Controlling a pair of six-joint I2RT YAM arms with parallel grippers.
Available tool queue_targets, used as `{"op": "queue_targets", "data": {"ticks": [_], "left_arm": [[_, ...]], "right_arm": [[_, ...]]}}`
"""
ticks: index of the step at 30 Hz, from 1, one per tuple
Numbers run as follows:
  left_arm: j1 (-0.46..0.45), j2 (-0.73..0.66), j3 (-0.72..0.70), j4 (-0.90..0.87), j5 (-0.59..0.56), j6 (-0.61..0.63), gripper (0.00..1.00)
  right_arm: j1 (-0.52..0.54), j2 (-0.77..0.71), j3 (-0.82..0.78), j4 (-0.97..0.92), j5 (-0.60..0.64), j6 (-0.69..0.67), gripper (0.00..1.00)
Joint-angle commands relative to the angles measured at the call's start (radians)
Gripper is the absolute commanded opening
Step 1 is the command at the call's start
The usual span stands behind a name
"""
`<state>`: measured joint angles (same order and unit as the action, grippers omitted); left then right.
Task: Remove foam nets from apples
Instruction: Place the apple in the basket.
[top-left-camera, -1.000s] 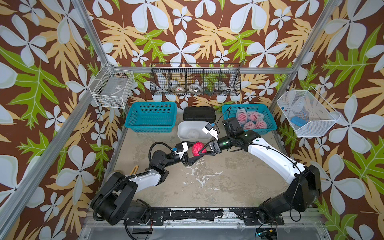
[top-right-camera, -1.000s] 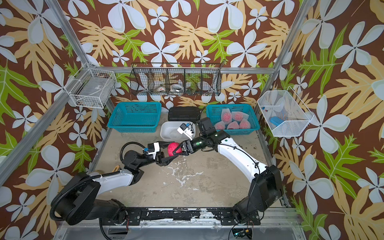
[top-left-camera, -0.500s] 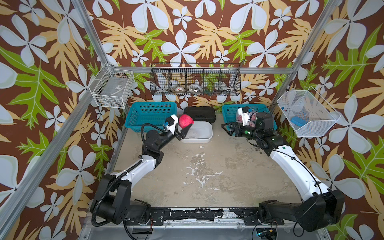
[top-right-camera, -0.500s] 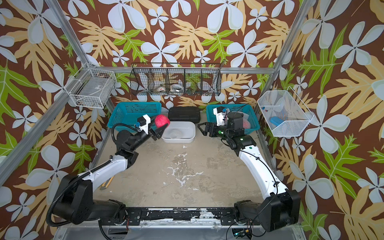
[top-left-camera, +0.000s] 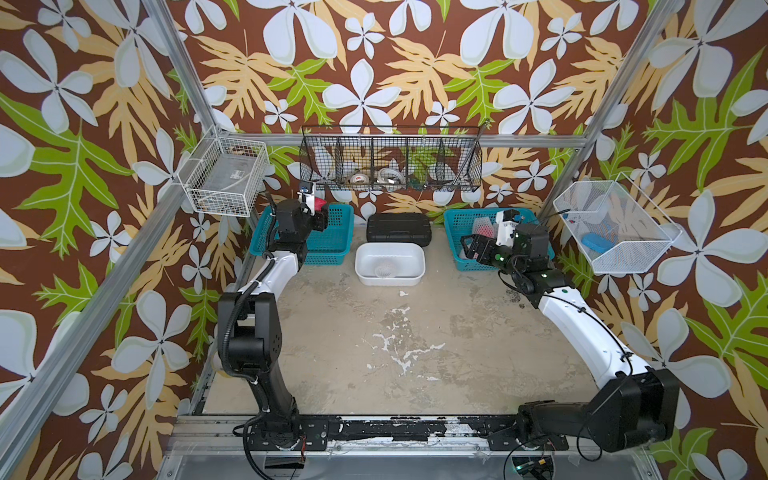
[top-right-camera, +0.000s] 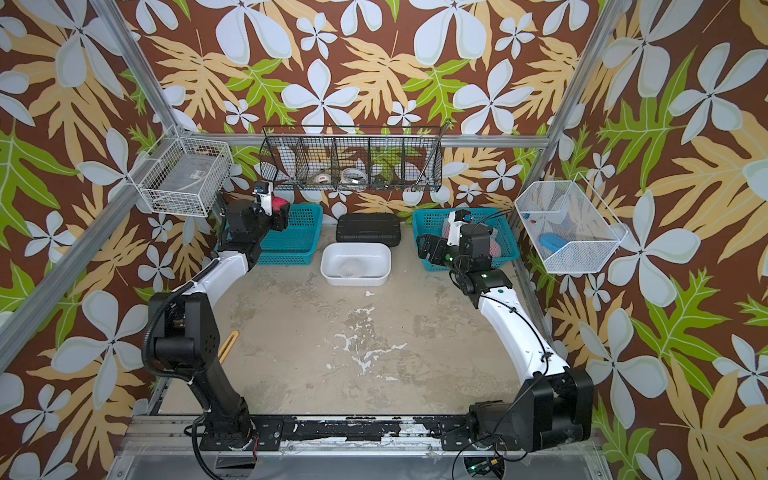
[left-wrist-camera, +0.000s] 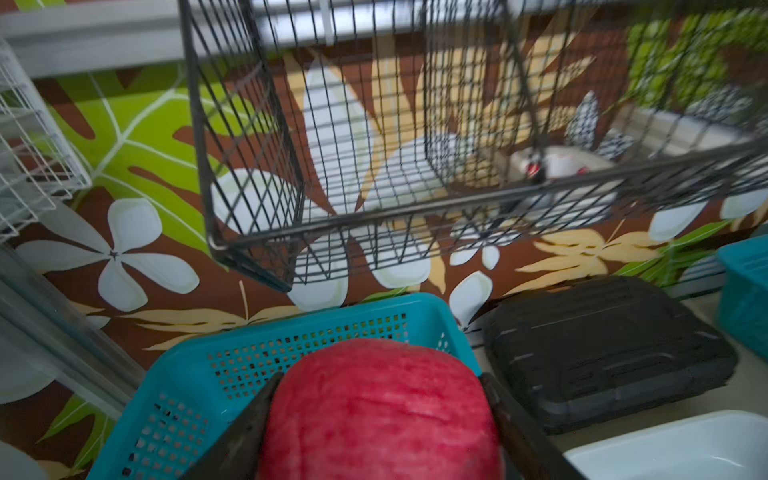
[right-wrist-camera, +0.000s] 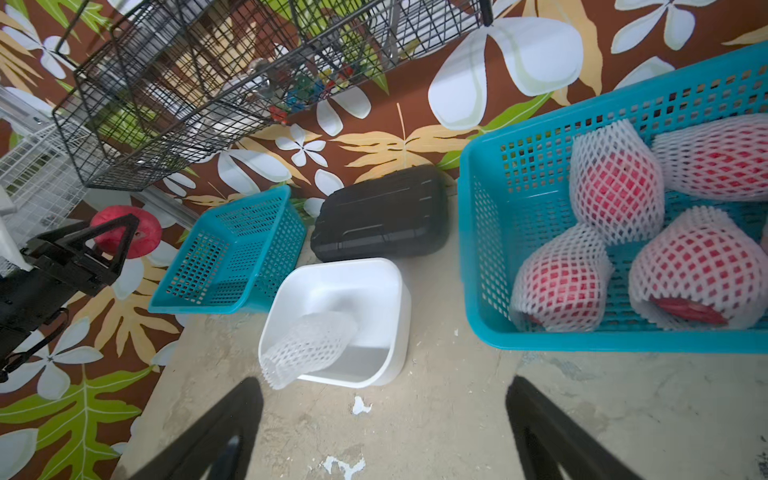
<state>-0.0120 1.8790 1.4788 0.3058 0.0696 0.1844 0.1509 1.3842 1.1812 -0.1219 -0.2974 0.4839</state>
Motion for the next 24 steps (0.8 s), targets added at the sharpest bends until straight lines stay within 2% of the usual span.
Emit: {"op": "queue_targets", "data": {"ticks": [1, 11, 16, 18, 22, 24], "left_arm": [[0.025, 0.052, 0.042, -0.071, -0.087, 0.074, 0.35], [0.052, 0.327, 0.310, -0.220, -0.083, 0.161, 0.37], [0.051, 0.398, 0.364, -0.248, -0.048, 0.137, 0.37], [0.051, 0.410, 0.365, -0.246, -0.047, 0.132, 0.38], [0.052, 0.432, 0.367, -0.242, -0.039, 0.126, 0.39], [0.052, 0.440, 0.365, -0.241, -0.040, 0.122, 0.39]], "right_arm": [[0.003, 0.045, 0.026, -0.026, -0.102, -0.041, 0.82], [0.003, 0.072, 0.035, -0.041, -0.098, -0.054, 0.79], [-0.004, 0.080, 0.052, -0.058, 0.024, -0.068, 0.80], [-0.027, 0.097, 0.068, -0.059, 0.061, -0.077, 0.79], [-0.133, 0.193, 0.147, -0.089, 0.005, -0.061, 0.71], [-0.176, 0.234, 0.173, -0.079, 0.022, -0.056, 0.71]]}}
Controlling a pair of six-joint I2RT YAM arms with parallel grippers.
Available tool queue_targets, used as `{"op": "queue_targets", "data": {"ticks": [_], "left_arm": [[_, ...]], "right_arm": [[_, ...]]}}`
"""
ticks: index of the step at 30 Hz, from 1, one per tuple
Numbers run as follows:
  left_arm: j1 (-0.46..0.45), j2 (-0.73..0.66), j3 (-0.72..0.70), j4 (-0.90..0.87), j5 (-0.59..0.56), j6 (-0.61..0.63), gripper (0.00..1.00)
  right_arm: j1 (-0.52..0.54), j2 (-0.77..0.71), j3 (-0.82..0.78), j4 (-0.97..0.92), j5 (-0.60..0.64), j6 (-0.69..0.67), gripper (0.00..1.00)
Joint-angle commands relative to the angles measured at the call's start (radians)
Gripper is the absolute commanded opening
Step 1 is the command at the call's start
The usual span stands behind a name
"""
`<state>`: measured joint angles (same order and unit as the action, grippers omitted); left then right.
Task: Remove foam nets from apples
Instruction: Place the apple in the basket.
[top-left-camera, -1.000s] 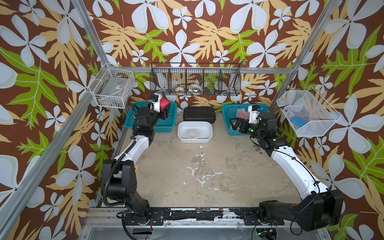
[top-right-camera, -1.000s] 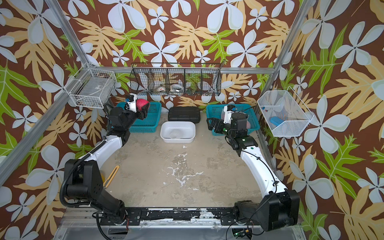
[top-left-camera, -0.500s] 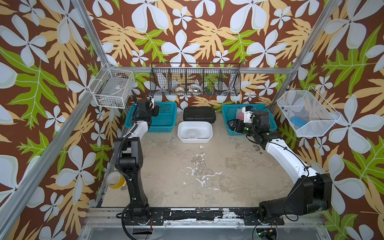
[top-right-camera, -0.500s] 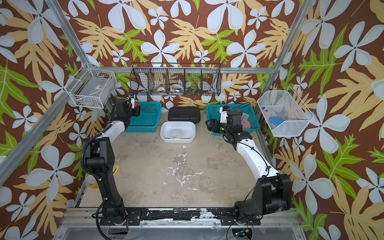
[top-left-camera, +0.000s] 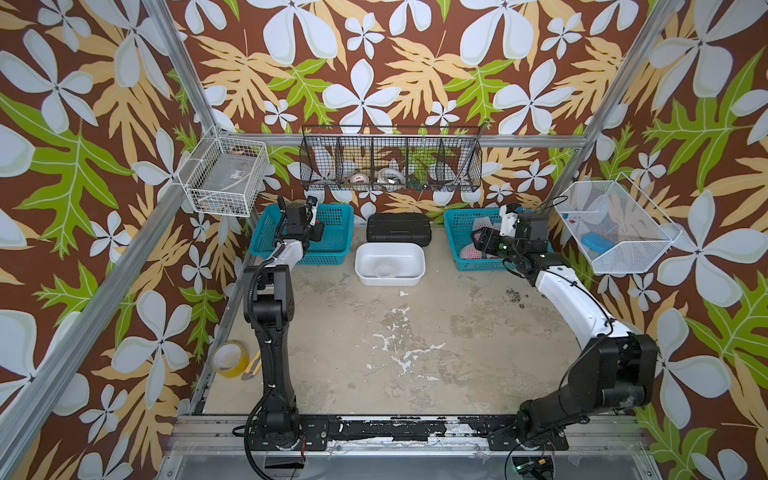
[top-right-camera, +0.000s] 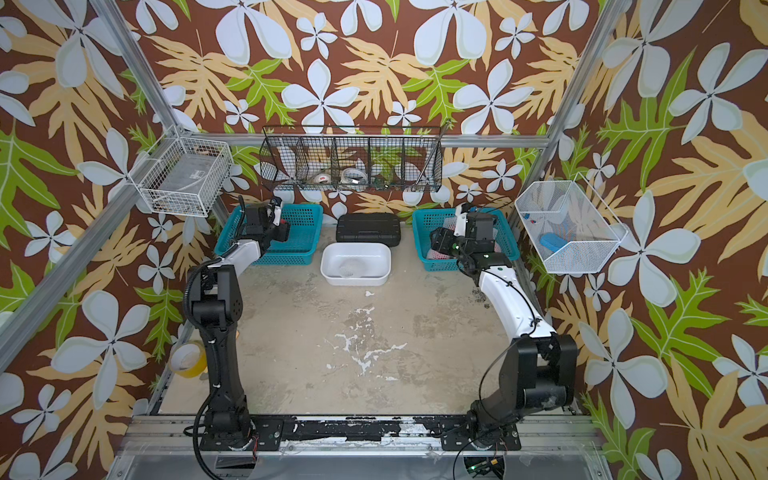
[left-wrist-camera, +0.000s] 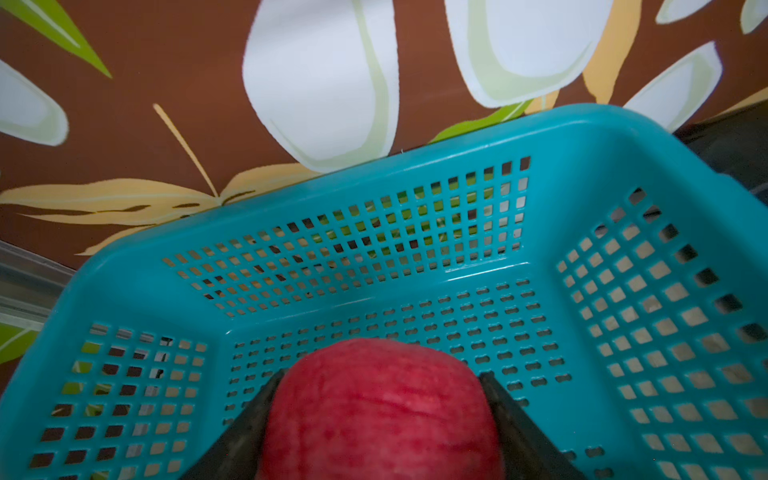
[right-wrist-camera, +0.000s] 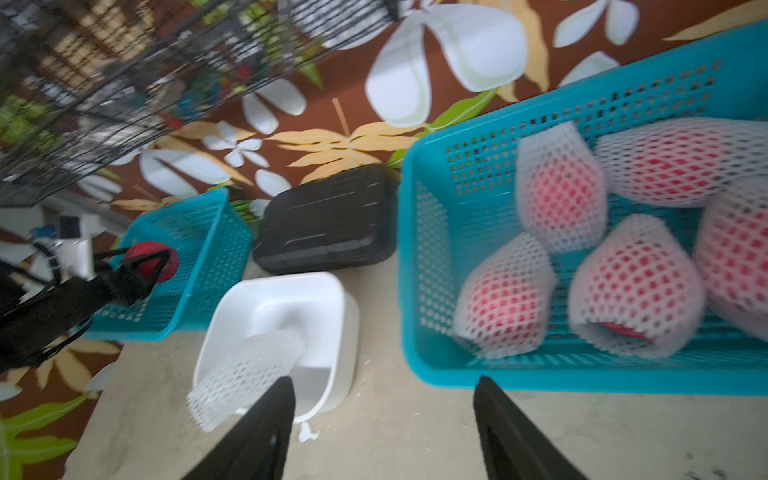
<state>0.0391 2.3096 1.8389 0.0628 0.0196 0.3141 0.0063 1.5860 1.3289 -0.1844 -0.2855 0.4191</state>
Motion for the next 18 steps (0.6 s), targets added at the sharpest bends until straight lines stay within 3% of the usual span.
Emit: {"op": "queue_targets", "data": {"ticks": [1, 9, 13, 18], "left_arm": [[0.000, 0.013, 0.005, 0.005, 0.013, -0.009, 0.39], [0.000, 0.037, 0.001, 0.019, 0.018, -0.021, 0.50], [0.000, 0.033, -0.001, 0.024, 0.013, -0.021, 0.53], [-0.001, 0.011, 0.003, 0.025, 0.039, -0.050, 0.70]], "right_arm": [[-0.045, 0.057, 0.032, -0.004, 0.026, 0.007, 0.71], [-0.097, 0.436, 0.438, -0.181, 0.053, -0.090, 0.72], [-0.096, 0.577, 0.586, -0.169, 0.074, -0.118, 0.72], [-0.096, 0.789, 0.881, -0.270, 0.057, -0.154, 0.71]]}}
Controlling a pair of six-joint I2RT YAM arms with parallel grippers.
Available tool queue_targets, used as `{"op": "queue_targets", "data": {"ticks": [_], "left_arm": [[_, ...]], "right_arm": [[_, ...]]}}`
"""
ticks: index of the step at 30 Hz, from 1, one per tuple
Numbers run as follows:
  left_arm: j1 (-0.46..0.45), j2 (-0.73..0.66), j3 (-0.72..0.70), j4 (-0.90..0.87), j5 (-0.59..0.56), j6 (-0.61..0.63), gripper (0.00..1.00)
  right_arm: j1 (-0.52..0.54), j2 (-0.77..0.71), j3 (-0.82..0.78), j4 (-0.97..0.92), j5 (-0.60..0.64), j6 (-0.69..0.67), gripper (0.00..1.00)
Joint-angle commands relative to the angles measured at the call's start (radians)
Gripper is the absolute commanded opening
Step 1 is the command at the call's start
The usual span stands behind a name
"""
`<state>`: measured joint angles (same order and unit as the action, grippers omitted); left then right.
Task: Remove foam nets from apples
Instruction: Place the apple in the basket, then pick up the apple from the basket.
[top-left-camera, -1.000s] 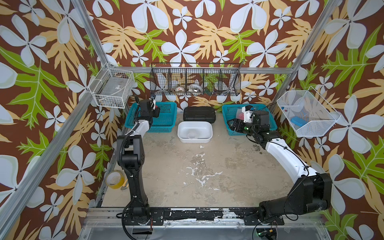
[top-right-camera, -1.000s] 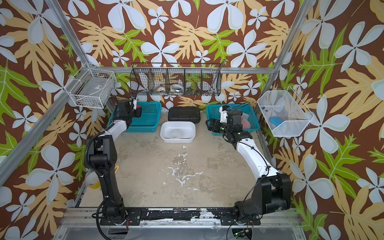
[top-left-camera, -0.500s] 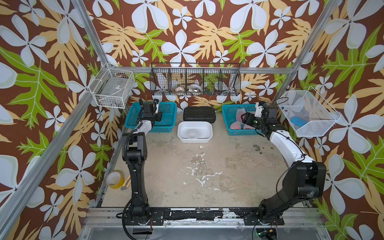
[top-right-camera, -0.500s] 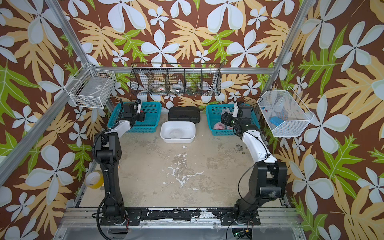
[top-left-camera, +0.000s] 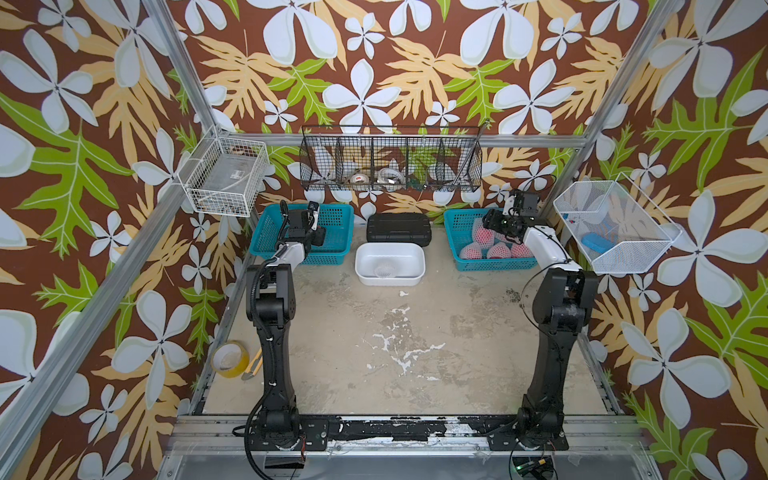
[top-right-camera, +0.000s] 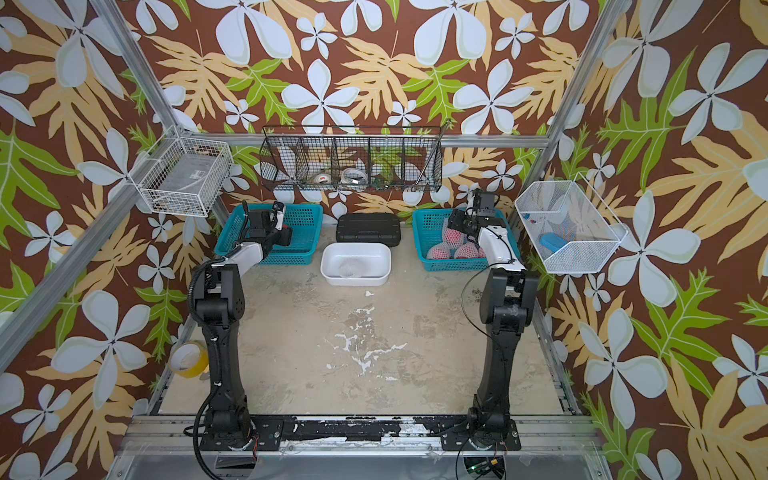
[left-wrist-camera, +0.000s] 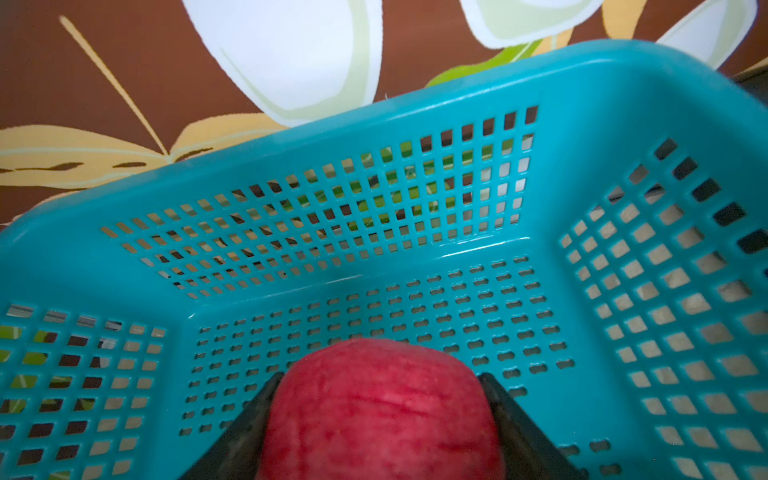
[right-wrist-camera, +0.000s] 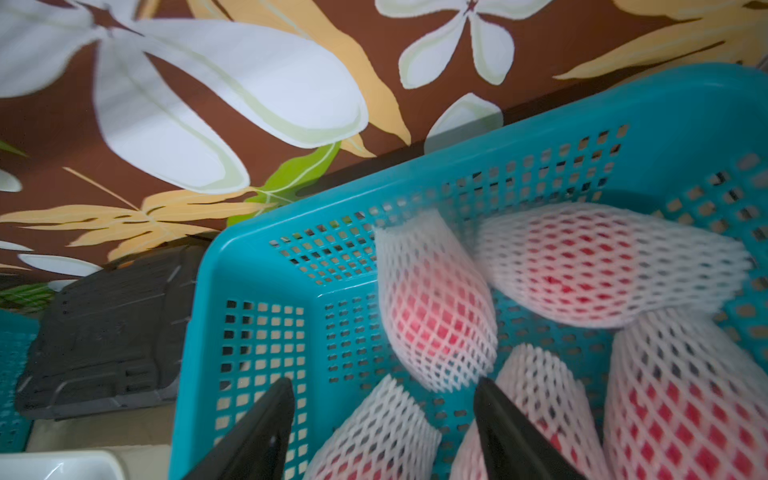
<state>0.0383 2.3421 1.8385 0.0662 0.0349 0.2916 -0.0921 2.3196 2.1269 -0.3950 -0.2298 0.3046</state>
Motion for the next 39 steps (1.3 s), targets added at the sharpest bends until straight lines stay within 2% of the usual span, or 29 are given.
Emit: {"op": "queue_targets", "data": {"ticks": [1, 4, 5, 6, 7, 11, 16, 19, 21, 27, 31, 33, 35, 39], "left_arm": [[0.000, -0.028, 0.002, 0.022, 0.021, -0.032, 0.70], [-0.001, -0.060, -0.008, 0.016, 0.028, -0.045, 0.75], [-0.001, -0.078, -0.017, 0.016, 0.035, -0.048, 0.80], [0.000, -0.097, -0.029, 0.018, 0.040, -0.051, 0.92], [0.000, -0.114, -0.041, 0.021, 0.044, -0.054, 0.99], [-0.001, -0.167, -0.073, 0.024, 0.066, -0.053, 1.00], [0.000, -0.148, -0.035, -0.033, 0.038, -0.029, 1.00], [-0.001, -0.201, -0.072, -0.029, 0.051, -0.066, 1.00], [-0.002, -0.283, -0.138, 0.015, 0.105, -0.119, 1.00], [-0.028, -0.553, -0.401, 0.191, 0.220, -0.279, 1.00], [-0.067, -0.708, -0.569, 0.250, 0.229, -0.366, 1.00], [-0.083, -0.780, -0.672, 0.335, 0.247, -0.423, 1.00], [-0.099, -0.853, -0.761, 0.423, 0.276, -0.484, 1.00], [-0.120, -0.929, -0.849, 0.497, 0.265, -0.566, 1.00]], "right_arm": [[0.002, 0.075, 0.096, -0.044, 0.005, -0.042, 0.71], [0.002, 0.130, 0.133, -0.005, 0.008, -0.062, 0.71], [0.002, 0.145, 0.152, 0.002, 0.007, -0.069, 0.71], [0.002, 0.164, 0.171, 0.007, 0.010, -0.076, 0.72], [0.002, 0.180, 0.189, 0.008, 0.011, -0.084, 0.72], [0.002, 0.239, 0.267, -0.014, 0.010, -0.105, 0.74], [0.002, 0.233, 0.249, 0.012, -0.013, -0.103, 0.76], [0.002, 0.240, 0.250, 0.037, -0.027, -0.124, 0.77], [0.002, 0.257, 0.279, 0.009, -0.033, -0.144, 0.78], [0.004, 0.256, 0.228, 0.013, -0.059, -0.163, 0.77], [0.015, 0.296, 0.266, -0.017, 0.032, -0.174, 0.79], [0.017, 0.307, 0.269, -0.015, 0.044, -0.175, 0.80], [0.023, 0.325, 0.277, -0.007, 0.050, -0.175, 0.86], [0.038, 0.360, 0.315, -0.033, 0.096, -0.194, 0.88]]}}
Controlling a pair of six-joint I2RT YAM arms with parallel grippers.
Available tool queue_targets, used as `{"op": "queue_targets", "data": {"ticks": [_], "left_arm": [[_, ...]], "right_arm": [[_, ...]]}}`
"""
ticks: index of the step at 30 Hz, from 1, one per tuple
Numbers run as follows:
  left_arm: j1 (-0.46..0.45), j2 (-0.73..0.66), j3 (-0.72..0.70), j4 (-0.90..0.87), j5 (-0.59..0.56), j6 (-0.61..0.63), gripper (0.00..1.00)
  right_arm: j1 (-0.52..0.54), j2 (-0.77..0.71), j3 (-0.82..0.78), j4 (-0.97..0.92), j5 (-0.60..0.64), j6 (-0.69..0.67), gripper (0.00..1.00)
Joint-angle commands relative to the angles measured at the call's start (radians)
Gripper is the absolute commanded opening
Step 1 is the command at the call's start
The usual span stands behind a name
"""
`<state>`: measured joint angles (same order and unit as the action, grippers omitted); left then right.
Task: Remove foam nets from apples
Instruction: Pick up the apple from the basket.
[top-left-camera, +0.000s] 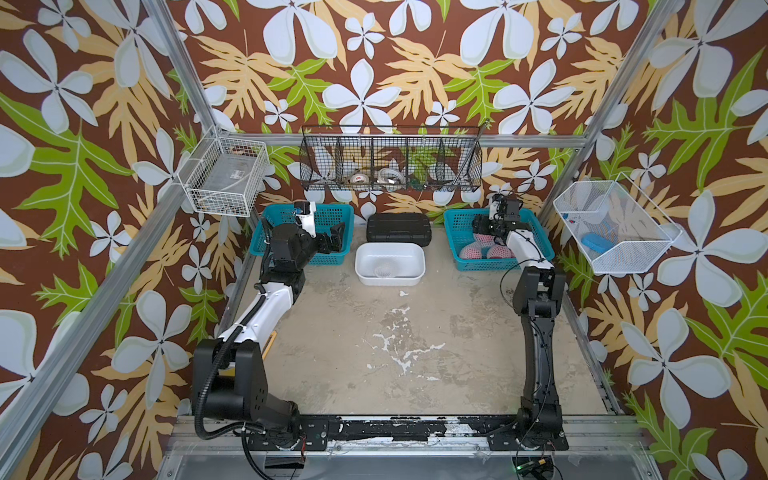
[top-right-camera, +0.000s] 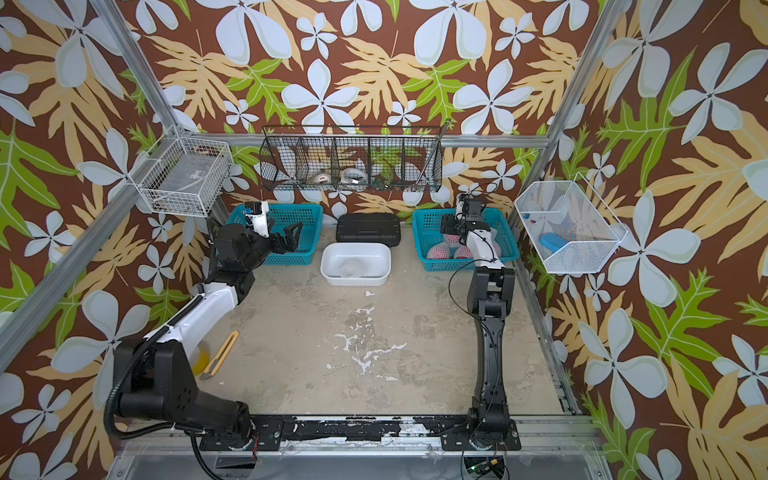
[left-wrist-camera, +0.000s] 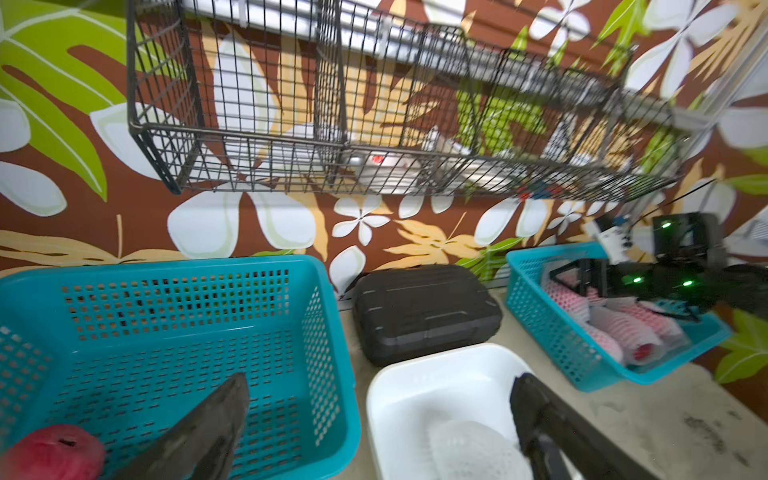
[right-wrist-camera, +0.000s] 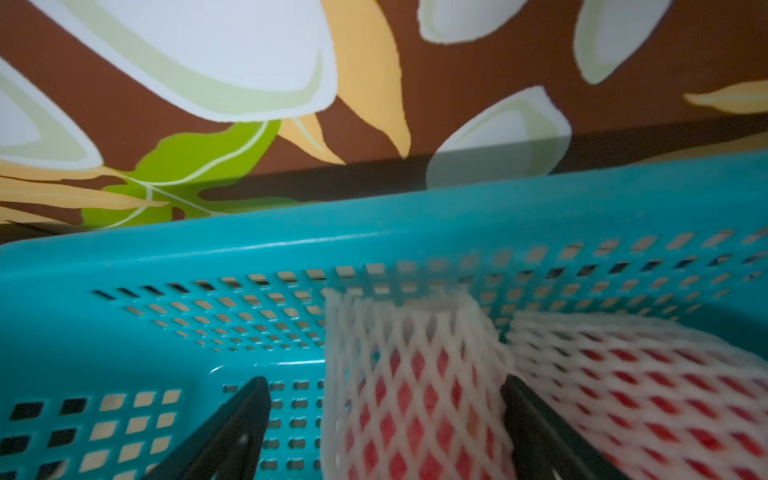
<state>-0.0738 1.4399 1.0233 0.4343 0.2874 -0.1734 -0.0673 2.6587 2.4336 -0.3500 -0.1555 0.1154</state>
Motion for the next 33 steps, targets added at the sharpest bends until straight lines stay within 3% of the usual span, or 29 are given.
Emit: {"op": "queue_targets", "data": {"ticks": [1, 8, 15, 19, 27, 31, 33], "left_arm": [[-0.013, -0.032, -0.048, 0.147, 0.014, -0.112, 1.00], [-0.034, -0.022, -0.050, 0.141, 0.044, -0.168, 1.00], [-0.052, -0.012, -0.057, 0.164, 0.053, -0.176, 1.00], [-0.052, 0.003, -0.048, 0.166, 0.059, -0.177, 1.00], [-0.053, 0.002, -0.042, 0.161, 0.053, -0.187, 1.00], [-0.077, -0.025, -0.078, 0.165, -0.037, -0.294, 0.97], [-0.132, -0.048, -0.095, 0.135, -0.112, -0.283, 0.97]], "right_arm": [[0.019, 0.026, 0.008, -0.080, 0.038, -0.006, 0.90], [0.036, 0.052, 0.025, -0.088, 0.157, -0.016, 1.00], [0.035, 0.048, 0.026, -0.087, 0.177, -0.009, 0.99], [0.036, 0.052, 0.027, -0.080, 0.163, -0.013, 0.92], [0.036, 0.026, 0.027, -0.057, 0.113, 0.016, 0.65], [0.036, -0.052, -0.013, -0.031, 0.089, 0.033, 0.57], [0.036, -0.107, -0.061, 0.000, 0.078, 0.039, 0.56]]}}
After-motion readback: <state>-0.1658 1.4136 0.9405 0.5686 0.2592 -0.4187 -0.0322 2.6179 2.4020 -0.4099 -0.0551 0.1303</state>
